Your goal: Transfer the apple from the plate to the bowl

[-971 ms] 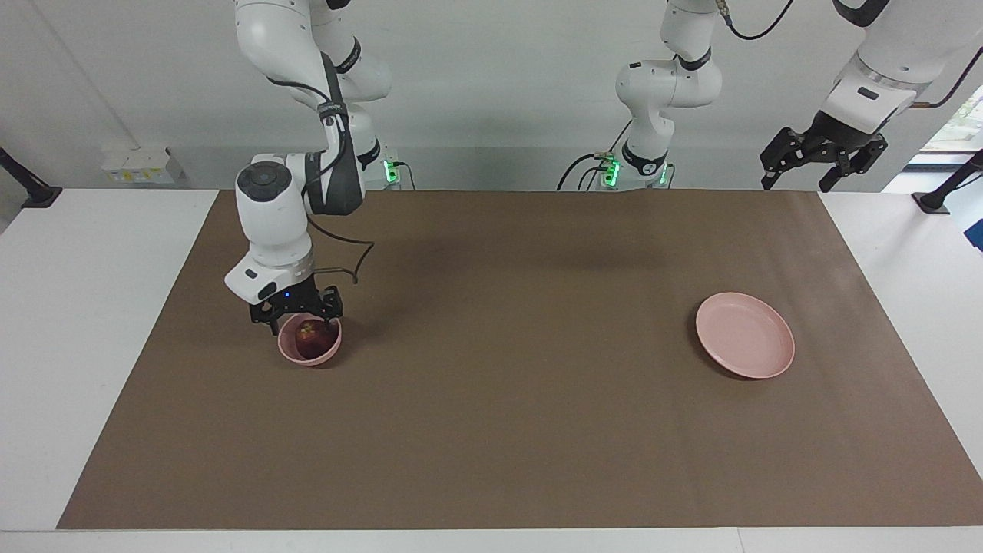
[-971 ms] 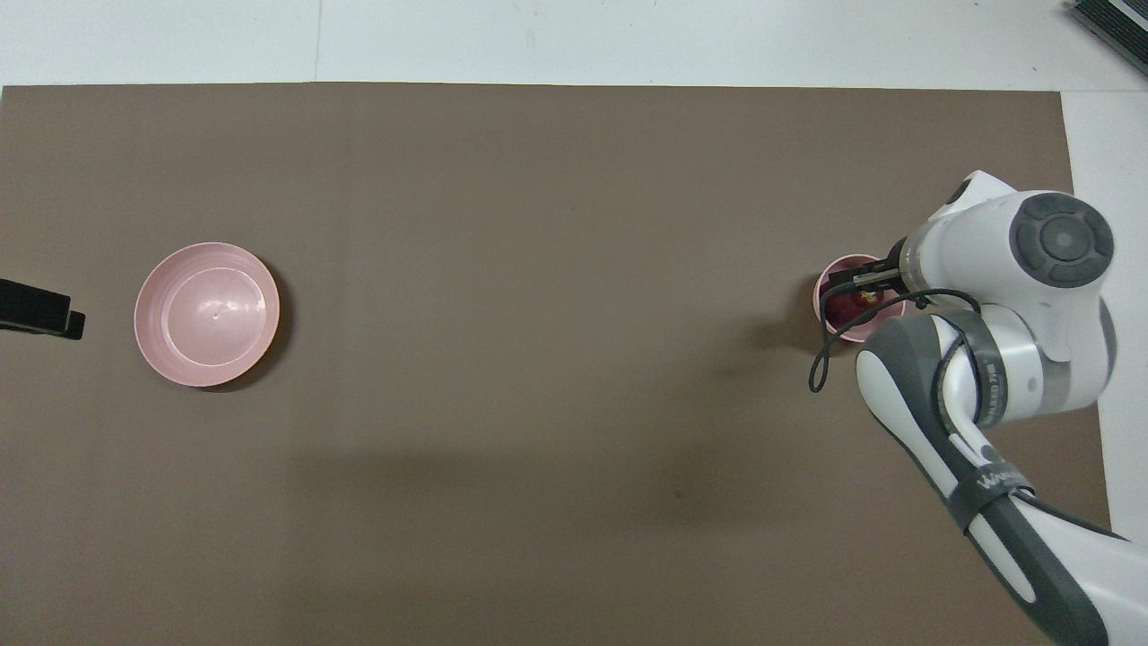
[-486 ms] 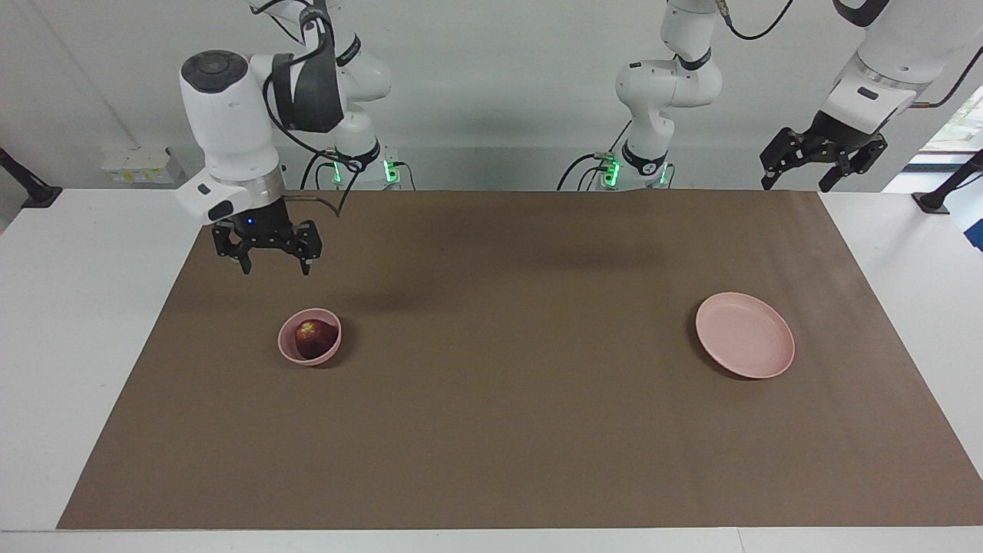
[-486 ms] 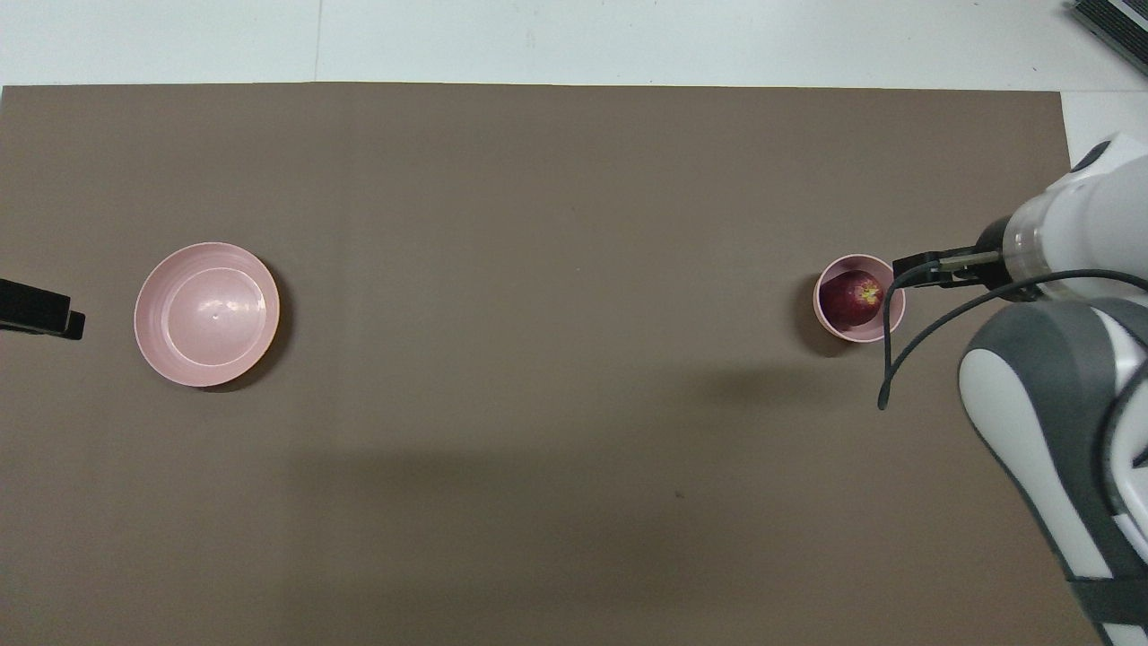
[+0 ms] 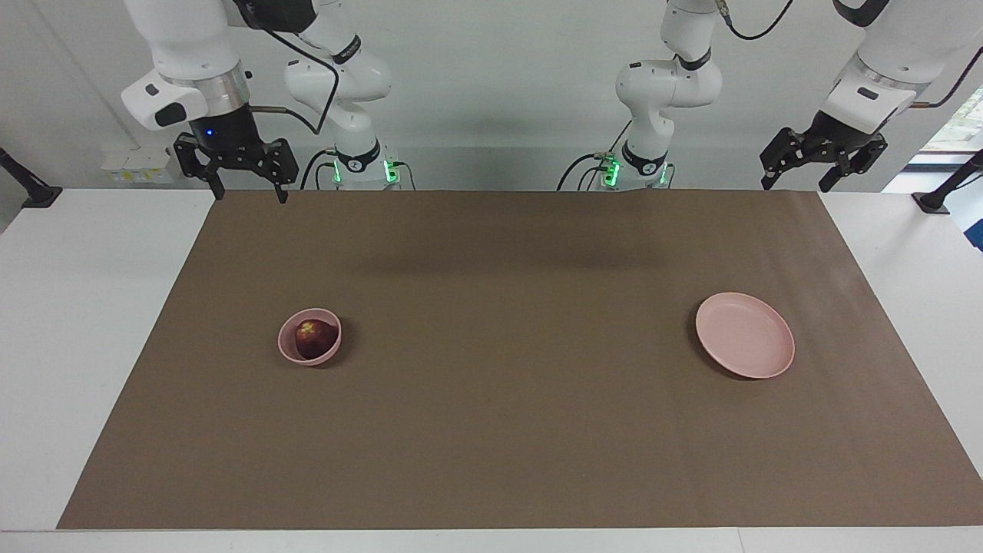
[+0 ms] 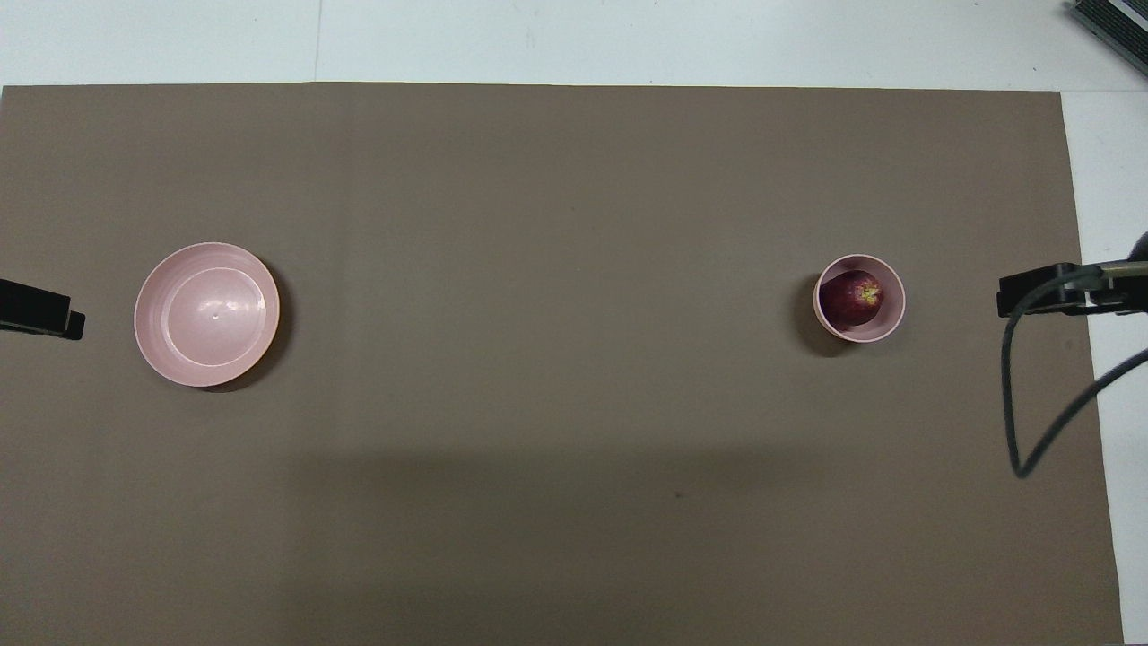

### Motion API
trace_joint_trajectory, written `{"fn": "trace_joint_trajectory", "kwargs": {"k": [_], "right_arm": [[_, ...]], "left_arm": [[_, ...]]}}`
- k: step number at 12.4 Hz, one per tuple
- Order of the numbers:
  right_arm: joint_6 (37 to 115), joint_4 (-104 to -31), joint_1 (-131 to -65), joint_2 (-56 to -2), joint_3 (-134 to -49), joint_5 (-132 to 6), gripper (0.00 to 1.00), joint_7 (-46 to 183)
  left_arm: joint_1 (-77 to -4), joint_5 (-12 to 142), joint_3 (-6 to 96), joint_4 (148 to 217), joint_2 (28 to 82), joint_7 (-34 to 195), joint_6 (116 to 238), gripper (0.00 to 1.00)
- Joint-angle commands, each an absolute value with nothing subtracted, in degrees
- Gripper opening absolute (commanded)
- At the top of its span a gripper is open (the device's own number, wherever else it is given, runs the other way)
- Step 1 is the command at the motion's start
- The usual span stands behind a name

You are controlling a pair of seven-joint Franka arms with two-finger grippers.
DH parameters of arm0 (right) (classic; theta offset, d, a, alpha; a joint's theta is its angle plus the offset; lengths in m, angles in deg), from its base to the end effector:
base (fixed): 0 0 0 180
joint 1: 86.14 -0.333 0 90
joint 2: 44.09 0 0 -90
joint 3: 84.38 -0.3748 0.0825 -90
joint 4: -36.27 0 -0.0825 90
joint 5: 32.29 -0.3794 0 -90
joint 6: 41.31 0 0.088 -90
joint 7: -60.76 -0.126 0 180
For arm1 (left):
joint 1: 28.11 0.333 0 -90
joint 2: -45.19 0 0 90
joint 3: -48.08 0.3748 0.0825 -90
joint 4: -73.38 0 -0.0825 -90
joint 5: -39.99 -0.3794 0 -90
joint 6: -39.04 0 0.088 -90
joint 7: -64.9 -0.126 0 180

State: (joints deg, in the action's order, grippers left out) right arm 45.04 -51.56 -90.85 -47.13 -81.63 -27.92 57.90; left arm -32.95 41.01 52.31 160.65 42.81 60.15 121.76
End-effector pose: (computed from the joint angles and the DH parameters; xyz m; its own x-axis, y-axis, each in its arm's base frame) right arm 0.5243 0.0070 0.7050 0.9993 -0.0204 0.0310 -0.0226 -0.9972 0.0719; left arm 0.5206 -0.0069 0.6976 0.9947 -0.0958 -0.0361 -0.0950 -0.9952 0.0239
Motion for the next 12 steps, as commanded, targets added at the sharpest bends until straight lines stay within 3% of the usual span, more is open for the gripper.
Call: {"fn": "trace_joint_trajectory", "kwargs": {"k": [1,6,12], "right_arm": [[42.3,-50.9,-88.8,-49.3,-80.8,-31.7,1.0,59.0],[39.0,-53.6,-89.0,-51.4,-80.9,-32.5,1.0,59.3],[43.4,-54.5,-88.6,-51.2,-80.8,-32.5,1.0,63.4]], "left_arm": [[-32.9,40.4,52.2,161.0,42.0,59.4,121.0,1.0],[-32.9,40.3,52.2,161.0,42.0,59.4,121.0,1.0],[-32.9,40.3,52.2,161.0,41.9,59.4,121.0,1.0]]}}
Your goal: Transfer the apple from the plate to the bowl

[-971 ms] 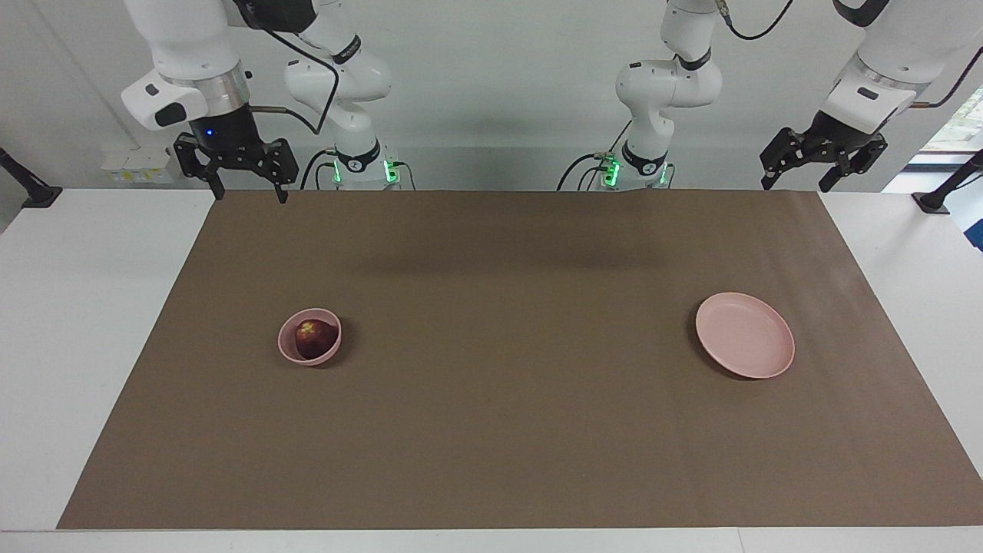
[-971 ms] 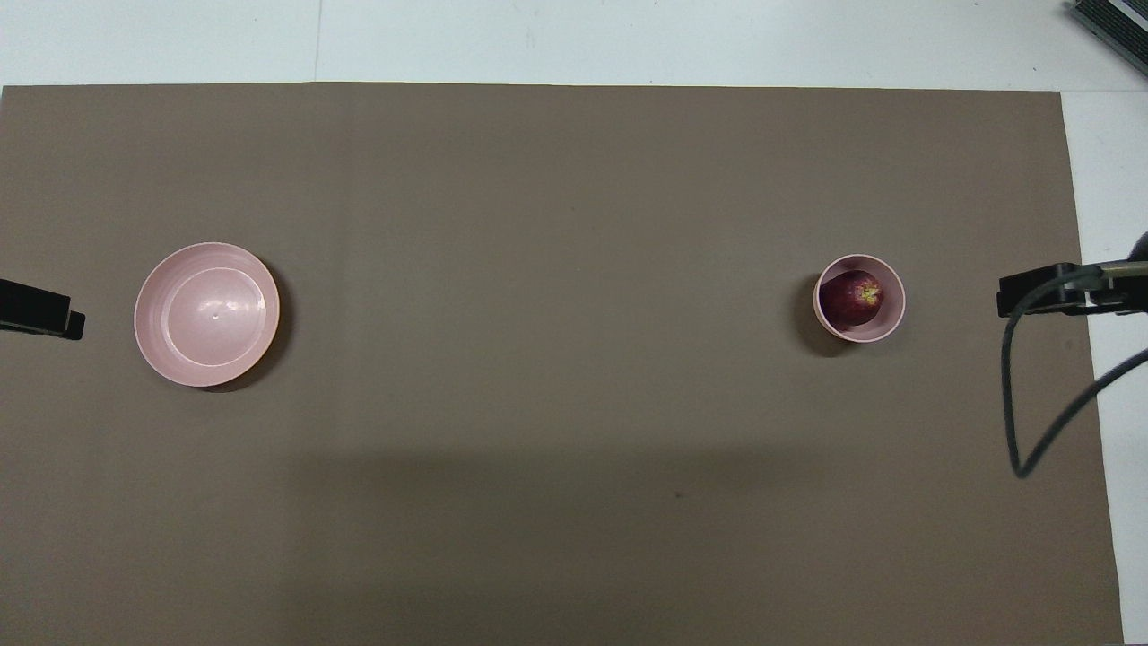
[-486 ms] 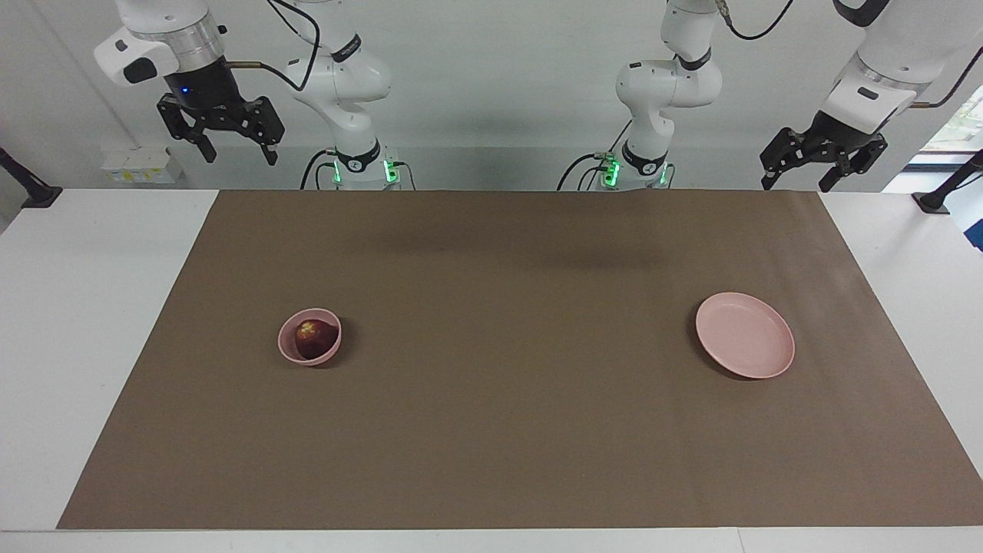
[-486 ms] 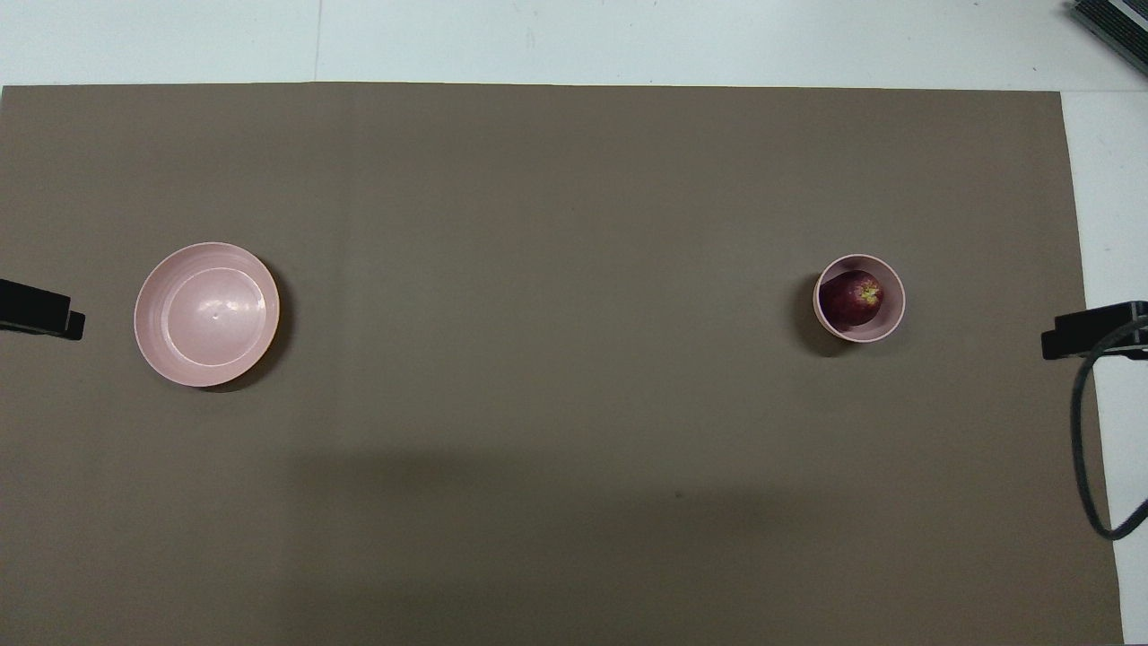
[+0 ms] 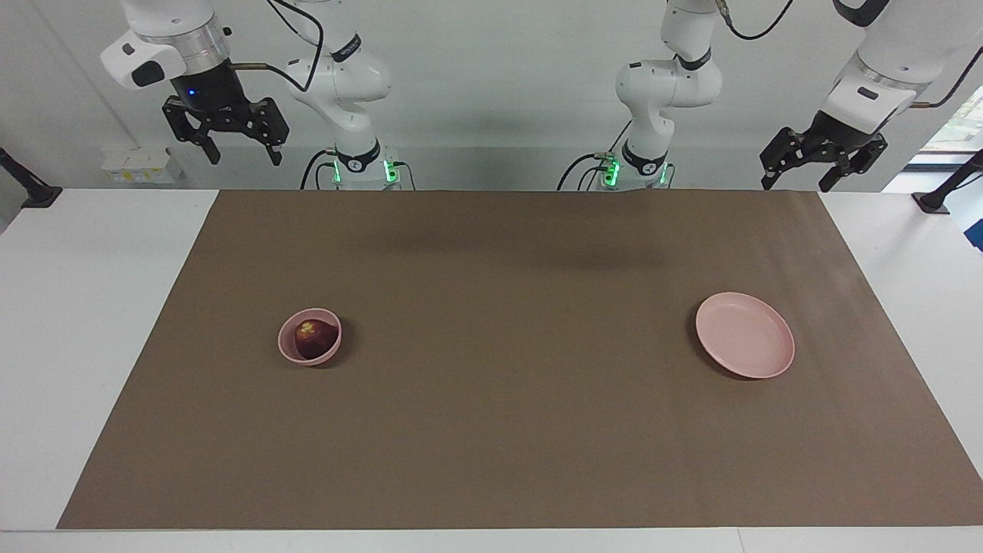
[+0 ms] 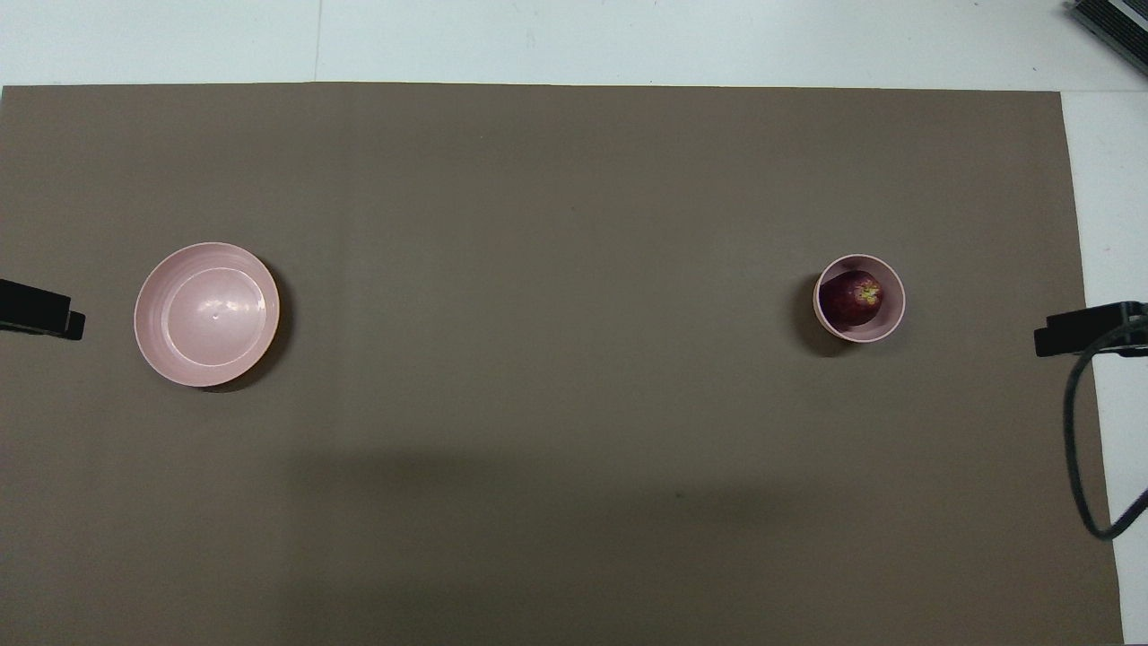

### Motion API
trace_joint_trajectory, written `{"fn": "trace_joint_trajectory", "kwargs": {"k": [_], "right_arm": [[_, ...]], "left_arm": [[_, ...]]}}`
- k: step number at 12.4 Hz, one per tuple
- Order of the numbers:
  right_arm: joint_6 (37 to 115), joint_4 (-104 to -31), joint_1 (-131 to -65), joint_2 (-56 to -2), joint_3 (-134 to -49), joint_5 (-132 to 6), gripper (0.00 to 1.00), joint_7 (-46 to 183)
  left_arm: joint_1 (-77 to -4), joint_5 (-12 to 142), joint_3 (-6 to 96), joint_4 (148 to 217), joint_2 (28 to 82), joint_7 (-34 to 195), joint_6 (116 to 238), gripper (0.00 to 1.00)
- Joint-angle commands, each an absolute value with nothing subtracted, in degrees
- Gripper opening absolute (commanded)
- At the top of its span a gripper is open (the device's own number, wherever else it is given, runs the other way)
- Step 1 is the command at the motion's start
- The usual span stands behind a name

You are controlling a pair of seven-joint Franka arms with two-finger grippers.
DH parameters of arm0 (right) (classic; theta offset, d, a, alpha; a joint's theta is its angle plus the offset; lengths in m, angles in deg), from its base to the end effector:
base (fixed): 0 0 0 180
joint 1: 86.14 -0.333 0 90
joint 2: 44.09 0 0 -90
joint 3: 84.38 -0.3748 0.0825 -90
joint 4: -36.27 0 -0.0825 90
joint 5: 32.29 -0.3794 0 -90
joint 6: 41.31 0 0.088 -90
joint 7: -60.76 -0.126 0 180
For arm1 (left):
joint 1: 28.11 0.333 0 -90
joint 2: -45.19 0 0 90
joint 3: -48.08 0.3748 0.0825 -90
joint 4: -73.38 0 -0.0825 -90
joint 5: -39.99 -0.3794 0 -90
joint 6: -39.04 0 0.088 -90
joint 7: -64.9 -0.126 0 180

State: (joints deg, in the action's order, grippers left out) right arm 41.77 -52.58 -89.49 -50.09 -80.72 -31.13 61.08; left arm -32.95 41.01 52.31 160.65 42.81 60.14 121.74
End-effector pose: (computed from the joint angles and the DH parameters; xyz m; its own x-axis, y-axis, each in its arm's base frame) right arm 0.4976 -0.0078 0.7177 1.0000 -0.0019 0.0037 -0.0020 -0.9999 0.0134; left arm 0.5205 -0.0069 0.6976 0.9947 -0.0960 -0.0364 -0.0952 -0.9952 0.0239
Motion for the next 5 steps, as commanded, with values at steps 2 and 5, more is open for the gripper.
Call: {"fn": "trace_joint_trajectory", "kwargs": {"k": [2,5], "right_arm": [[42.7,-54.3,-88.6,-51.2,-80.8,-32.5,1.0,63.1],[41.1,-54.8,-89.1,-51.7,-80.9,-32.5,1.0,61.4]], "left_arm": [[-32.9,40.4,52.2,161.0,41.9,59.4,121.0,1.0],[-32.9,40.3,52.2,161.0,41.9,59.4,121.0,1.0]]}}
